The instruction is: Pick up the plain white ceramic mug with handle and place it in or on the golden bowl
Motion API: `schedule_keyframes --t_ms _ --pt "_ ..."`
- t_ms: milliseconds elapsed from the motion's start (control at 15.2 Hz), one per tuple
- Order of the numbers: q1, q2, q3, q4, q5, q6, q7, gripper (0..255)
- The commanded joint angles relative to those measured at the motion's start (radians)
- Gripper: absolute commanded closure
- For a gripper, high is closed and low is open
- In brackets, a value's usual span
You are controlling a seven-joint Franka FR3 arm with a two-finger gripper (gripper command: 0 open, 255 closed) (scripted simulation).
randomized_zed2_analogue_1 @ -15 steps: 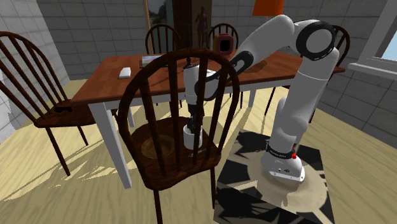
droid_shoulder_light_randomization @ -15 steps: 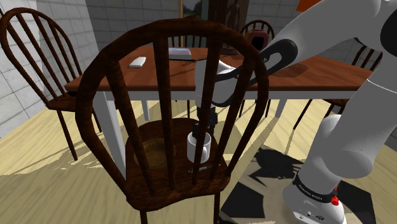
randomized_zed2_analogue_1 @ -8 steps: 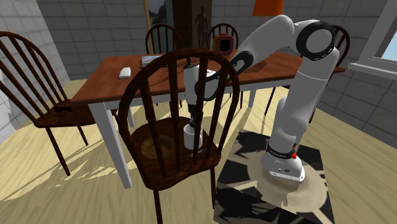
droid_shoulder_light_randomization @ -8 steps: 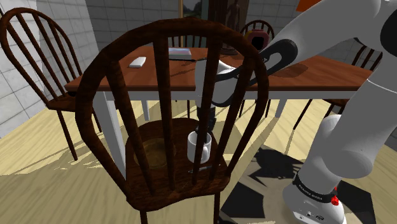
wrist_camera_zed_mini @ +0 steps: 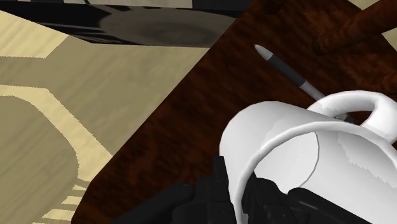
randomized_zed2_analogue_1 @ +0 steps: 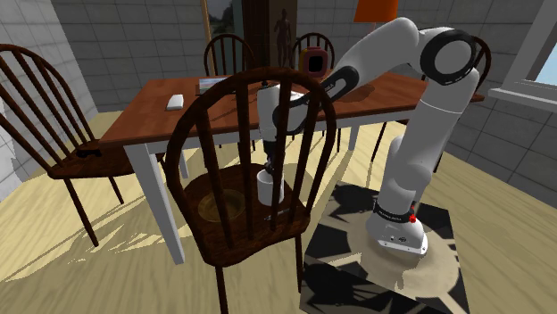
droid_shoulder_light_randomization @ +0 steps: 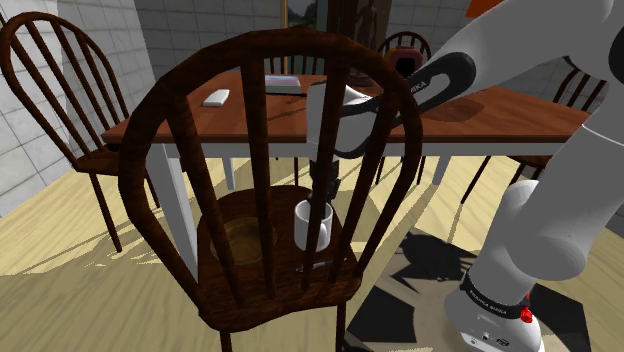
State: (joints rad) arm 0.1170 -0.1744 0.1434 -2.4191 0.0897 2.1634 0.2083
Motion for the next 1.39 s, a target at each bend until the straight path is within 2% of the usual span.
schedule_keyframes --t_ms 0,1122,1320 --pt "0.0 -0.017 -0.001 0.012 0.001 -0.029 0.0 255" --pt "-0.002 -0.107 -0.011 0.162 0.0 -0.268 0.005 255" --pt "0.014 -0.012 0.021 0.271 -0.003 -0.28 0.057 255"
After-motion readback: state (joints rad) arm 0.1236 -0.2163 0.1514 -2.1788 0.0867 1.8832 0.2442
